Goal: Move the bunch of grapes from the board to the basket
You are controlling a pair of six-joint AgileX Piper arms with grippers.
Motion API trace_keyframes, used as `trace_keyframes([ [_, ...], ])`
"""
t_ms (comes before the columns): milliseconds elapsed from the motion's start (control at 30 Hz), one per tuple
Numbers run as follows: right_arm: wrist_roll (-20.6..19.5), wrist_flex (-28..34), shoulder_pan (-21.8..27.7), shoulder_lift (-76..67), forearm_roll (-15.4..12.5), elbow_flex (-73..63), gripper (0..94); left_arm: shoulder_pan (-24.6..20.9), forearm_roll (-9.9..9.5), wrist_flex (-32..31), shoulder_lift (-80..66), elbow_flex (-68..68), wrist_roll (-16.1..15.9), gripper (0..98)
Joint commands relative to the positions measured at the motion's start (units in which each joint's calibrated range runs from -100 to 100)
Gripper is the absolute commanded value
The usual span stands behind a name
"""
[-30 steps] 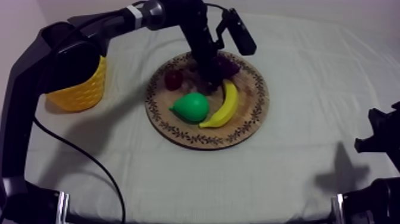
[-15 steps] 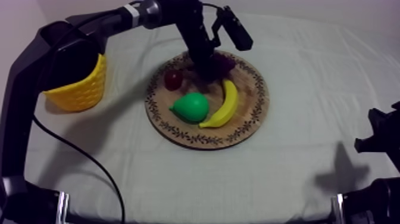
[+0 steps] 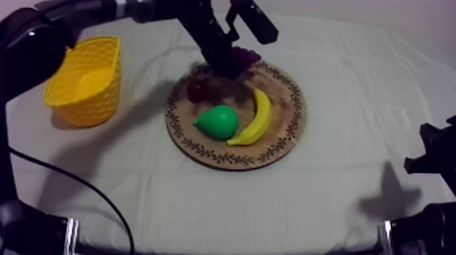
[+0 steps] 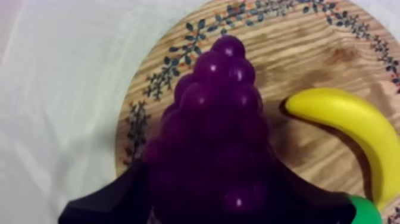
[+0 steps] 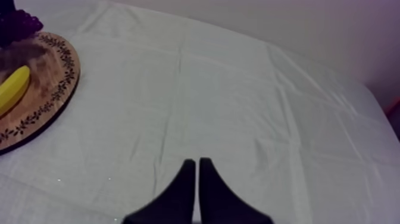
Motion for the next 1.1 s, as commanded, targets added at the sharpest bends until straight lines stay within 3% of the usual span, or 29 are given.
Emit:
trace_keyframes([
  [0, 0.0, 0.0, 0.0, 0.0, 0.0, 0.0, 0.2, 0.0, -0.54, -2.0, -6.3, 8.0, 1.2, 33.1],
  [300, 0.0, 0.0, 0.0, 0.0, 0.0, 0.0, 0.2, 1.7, -4.8, -4.7, -24.3, 24.1, 9.2, 32.6],
  [533, 0.0, 0.0, 0.0, 0.0, 0.0, 0.0, 0.2, 5.8, -8.55, -3.7, -37.0, 31.3, 18.8, 35.8],
  [800, 0.0, 0.0, 0.0, 0.0, 0.0, 0.0, 0.2, 7.0, -8.81, -3.1, -48.8, 38.0, 26.6, 35.0],
  [1067, 0.0, 0.0, 0.0, 0.0, 0.0, 0.0, 0.2, 1.7, -7.34, -3.1, -57.7, 44.2, 28.0, 34.4],
])
